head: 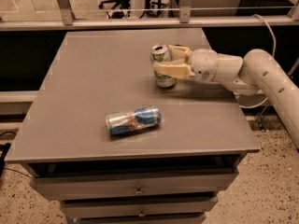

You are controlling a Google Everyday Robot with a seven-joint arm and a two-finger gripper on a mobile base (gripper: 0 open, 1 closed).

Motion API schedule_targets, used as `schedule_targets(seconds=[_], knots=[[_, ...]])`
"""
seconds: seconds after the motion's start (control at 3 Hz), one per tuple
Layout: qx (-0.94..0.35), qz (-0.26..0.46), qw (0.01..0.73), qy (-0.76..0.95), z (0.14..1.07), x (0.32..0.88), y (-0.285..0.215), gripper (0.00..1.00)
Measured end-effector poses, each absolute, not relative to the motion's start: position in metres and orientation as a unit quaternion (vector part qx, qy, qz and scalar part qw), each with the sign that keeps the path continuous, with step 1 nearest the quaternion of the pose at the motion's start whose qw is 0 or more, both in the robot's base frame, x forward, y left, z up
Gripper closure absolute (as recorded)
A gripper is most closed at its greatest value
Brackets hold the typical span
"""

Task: Place 7up can upright

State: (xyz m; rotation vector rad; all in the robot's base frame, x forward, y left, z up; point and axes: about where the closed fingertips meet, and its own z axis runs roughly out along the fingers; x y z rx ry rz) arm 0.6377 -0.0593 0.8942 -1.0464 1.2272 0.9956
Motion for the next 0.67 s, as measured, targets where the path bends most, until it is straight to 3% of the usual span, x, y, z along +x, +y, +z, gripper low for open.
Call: schedule_targets(seconds=[0.67], knots=[[-0.441,0.421,0.577,0.544,0.883,0.636,-0.073,0.07]])
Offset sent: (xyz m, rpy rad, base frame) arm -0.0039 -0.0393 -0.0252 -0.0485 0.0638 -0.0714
